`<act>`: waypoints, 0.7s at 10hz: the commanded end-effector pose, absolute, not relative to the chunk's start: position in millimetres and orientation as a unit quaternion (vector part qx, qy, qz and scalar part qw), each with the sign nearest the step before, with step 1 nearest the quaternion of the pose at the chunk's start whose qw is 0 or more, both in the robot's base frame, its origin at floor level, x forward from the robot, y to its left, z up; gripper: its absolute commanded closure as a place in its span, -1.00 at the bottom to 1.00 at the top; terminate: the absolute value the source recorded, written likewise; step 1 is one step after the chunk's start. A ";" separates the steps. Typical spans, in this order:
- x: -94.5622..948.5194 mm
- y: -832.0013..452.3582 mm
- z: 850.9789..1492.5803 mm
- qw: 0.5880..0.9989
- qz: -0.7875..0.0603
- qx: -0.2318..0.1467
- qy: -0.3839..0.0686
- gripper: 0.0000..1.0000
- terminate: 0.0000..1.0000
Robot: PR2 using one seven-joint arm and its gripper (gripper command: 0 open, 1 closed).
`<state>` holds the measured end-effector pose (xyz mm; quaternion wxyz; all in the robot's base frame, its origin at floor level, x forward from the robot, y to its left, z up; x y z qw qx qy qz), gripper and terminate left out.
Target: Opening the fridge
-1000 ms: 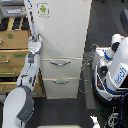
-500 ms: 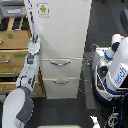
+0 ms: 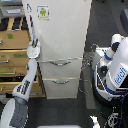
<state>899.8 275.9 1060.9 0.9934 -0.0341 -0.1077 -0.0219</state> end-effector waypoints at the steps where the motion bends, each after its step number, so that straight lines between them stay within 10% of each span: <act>1: 638.4 166.7 1149.8 0.968 -0.201 -0.076 -0.132 1.00 -1.00; 4: 522.4 130.4 1152.3 0.960 -0.248 -0.080 -0.101 1.00 -1.00; 7: 349.7 40.3 1271.1 0.929 -0.319 -0.178 -0.066 1.00 -1.00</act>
